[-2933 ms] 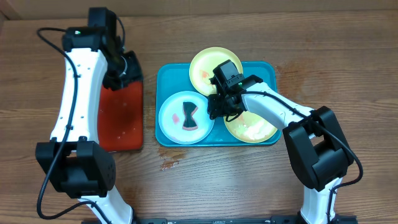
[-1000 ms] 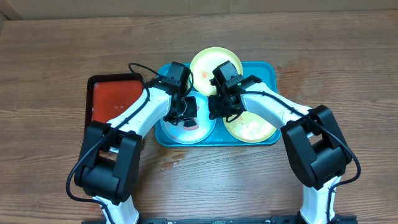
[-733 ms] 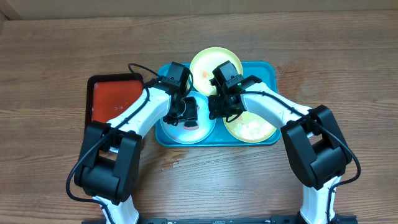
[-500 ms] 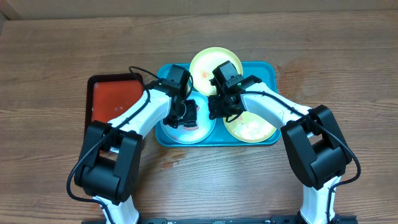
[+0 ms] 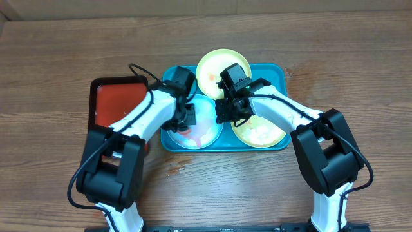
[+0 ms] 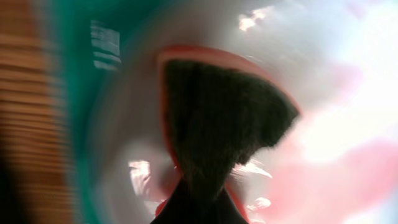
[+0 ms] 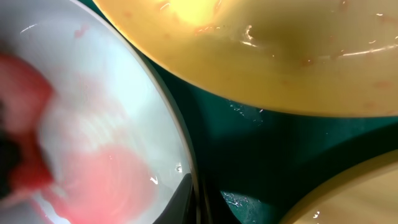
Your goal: Clean dirty plates on tray and stack at the side
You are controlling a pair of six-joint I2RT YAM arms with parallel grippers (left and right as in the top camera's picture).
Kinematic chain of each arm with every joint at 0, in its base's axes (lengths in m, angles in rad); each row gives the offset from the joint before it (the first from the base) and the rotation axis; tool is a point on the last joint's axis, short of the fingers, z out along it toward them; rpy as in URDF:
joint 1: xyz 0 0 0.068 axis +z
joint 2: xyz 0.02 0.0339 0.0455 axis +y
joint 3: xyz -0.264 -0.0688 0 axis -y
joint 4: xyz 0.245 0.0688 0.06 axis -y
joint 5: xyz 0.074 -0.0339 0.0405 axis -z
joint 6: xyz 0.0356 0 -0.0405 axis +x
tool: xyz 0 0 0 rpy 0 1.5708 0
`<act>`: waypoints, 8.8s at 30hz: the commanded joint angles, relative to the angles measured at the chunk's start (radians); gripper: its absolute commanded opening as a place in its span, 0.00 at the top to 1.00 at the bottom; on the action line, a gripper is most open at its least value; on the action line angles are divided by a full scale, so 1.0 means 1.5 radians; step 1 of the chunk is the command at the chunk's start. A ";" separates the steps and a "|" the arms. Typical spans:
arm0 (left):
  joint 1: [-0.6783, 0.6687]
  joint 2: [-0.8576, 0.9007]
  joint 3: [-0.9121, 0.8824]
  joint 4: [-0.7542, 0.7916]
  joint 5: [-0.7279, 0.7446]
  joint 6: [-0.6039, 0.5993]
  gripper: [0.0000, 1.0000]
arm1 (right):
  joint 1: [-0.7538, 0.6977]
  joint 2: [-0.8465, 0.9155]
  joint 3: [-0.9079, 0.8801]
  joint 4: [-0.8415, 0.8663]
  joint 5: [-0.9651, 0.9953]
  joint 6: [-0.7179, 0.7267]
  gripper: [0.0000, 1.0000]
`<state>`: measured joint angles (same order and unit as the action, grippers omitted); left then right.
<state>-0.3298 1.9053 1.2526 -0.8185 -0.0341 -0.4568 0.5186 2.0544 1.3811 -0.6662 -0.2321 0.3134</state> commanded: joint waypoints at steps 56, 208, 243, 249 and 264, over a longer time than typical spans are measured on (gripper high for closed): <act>-0.021 0.100 0.062 0.030 0.127 0.005 0.96 | -0.002 0.008 0.016 0.006 0.010 -0.003 0.96; 0.334 0.056 0.361 -0.244 0.035 -0.025 0.96 | -0.154 0.183 0.322 -0.014 0.084 -0.244 0.58; 0.200 0.057 0.337 -0.195 0.075 0.045 0.96 | -0.034 0.211 0.424 -0.233 0.076 -0.092 0.73; 0.161 0.057 0.309 -0.181 0.076 0.029 0.96 | -0.034 0.219 0.397 -0.201 0.083 -0.094 0.71; 0.074 0.057 0.171 -0.026 0.139 -0.044 0.96 | -0.031 0.219 0.358 -0.188 0.022 -0.032 0.96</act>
<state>-0.1921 2.0140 1.5417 -0.8829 0.1402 -0.4751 0.4728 2.3688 1.9247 -0.9478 -0.1932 0.1833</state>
